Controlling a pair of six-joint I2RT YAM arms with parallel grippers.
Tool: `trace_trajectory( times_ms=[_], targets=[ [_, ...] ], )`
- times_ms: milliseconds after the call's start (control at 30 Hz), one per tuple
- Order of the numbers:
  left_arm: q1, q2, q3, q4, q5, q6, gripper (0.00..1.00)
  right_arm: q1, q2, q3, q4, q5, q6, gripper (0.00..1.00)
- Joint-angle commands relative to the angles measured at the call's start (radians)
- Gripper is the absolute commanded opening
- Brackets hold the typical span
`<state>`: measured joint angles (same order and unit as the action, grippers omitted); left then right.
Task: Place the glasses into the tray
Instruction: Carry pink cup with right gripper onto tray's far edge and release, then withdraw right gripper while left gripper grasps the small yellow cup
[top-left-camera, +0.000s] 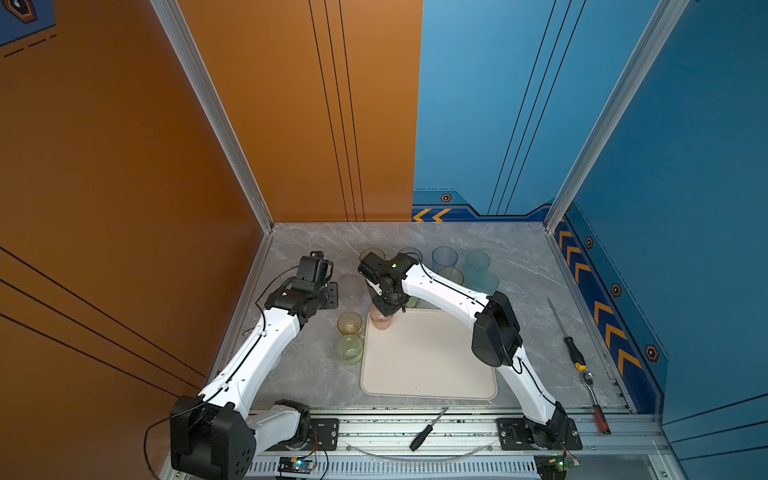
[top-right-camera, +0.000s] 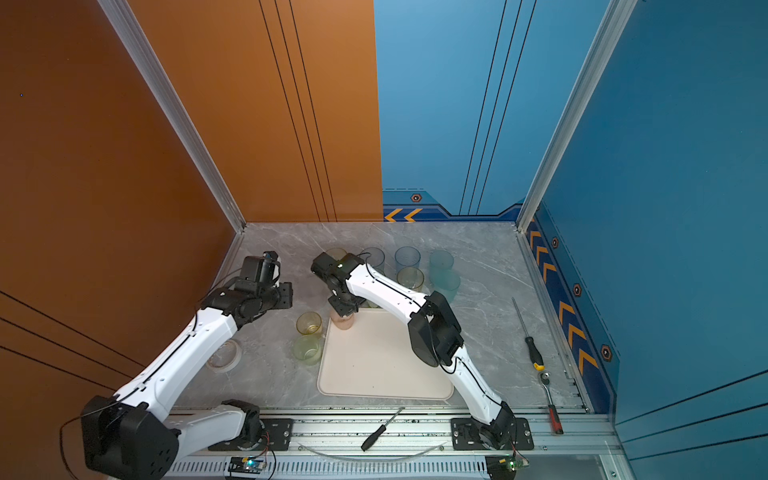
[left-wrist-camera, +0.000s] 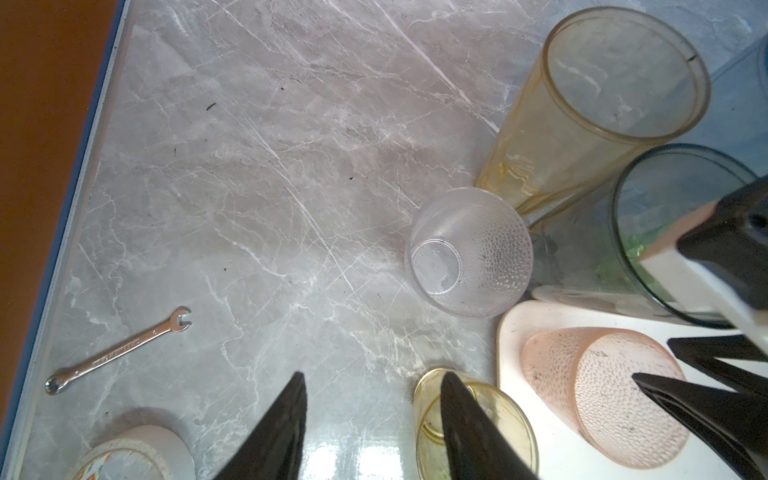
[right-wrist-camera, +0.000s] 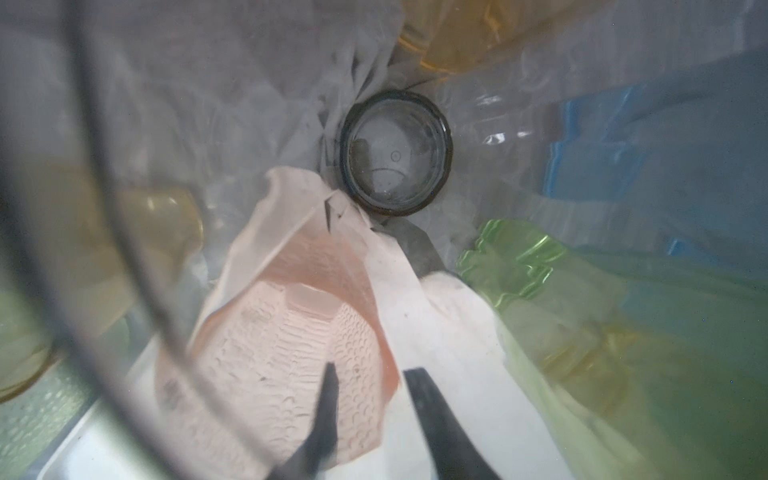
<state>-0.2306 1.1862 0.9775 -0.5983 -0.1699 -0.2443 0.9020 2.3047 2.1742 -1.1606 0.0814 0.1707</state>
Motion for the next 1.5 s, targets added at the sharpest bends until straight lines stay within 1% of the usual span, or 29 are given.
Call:
trace_trajectory(
  times_ms=[0, 133, 200, 400, 433, 533, 667, 767, 833, 900, 967, 1000, 1067, 1200, 1467],
  targets=[
    [-0.005, -0.003, 0.026, -0.032, 0.024, 0.002, 0.51, -0.008, -0.026, 0.024, -0.031, 0.008, -0.014, 0.33],
    [-0.017, 0.009, 0.023, -0.052, 0.021, -0.005, 0.5, -0.005, -0.113, -0.021, 0.007, 0.005, -0.022, 0.35],
    [-0.025, 0.011, 0.021, -0.066, 0.019, -0.011, 0.46, -0.006, -0.176, -0.066, 0.051, -0.015, -0.025, 0.36],
    [-0.062, -0.013, -0.013, -0.093, 0.011, -0.048, 0.44, -0.015, -0.404, -0.244, 0.186, -0.05, -0.022, 0.36],
    [-0.069, -0.018, -0.019, -0.094, 0.01, -0.056, 0.43, -0.021, -0.445, -0.285, 0.214, -0.06, -0.017, 0.38],
    [-0.089, -0.013, -0.031, -0.1, 0.02, -0.075, 0.37, -0.055, -0.559, -0.419, 0.294, -0.101, 0.009, 0.39],
    [-0.132, 0.015, -0.043, -0.105, 0.01, -0.097, 0.37, -0.116, -0.699, -0.575, 0.366, -0.116, 0.04, 0.4],
    [-0.147, 0.036, -0.049, -0.11, 0.001, -0.108, 0.37, -0.161, -0.768, -0.651, 0.383, -0.121, 0.055, 0.4],
    [-0.15, 0.046, -0.053, -0.11, -0.003, -0.115, 0.35, -0.183, -0.803, -0.689, 0.393, -0.125, 0.062, 0.4],
    [-0.148, 0.057, -0.057, -0.11, -0.006, -0.121, 0.3, -0.193, -0.83, -0.715, 0.406, -0.136, 0.066, 0.4],
    [-0.147, 0.073, -0.057, -0.11, -0.005, -0.125, 0.3, -0.193, -0.846, -0.735, 0.417, -0.148, 0.067, 0.4],
    [-0.148, 0.082, -0.056, -0.11, -0.004, -0.125, 0.3, -0.216, -0.85, -0.741, 0.417, -0.149, 0.067, 0.4],
    [-0.147, 0.098, -0.056, -0.11, 0.001, -0.125, 0.29, -0.228, -0.856, -0.748, 0.415, -0.149, 0.067, 0.4],
    [-0.147, 0.121, -0.059, -0.11, 0.009, -0.131, 0.24, -0.232, -0.865, -0.762, 0.417, -0.149, 0.069, 0.4],
    [-0.138, 0.139, -0.067, -0.11, 0.028, -0.133, 0.24, -0.235, -0.884, -0.776, 0.418, -0.146, 0.07, 0.4]
  ],
)
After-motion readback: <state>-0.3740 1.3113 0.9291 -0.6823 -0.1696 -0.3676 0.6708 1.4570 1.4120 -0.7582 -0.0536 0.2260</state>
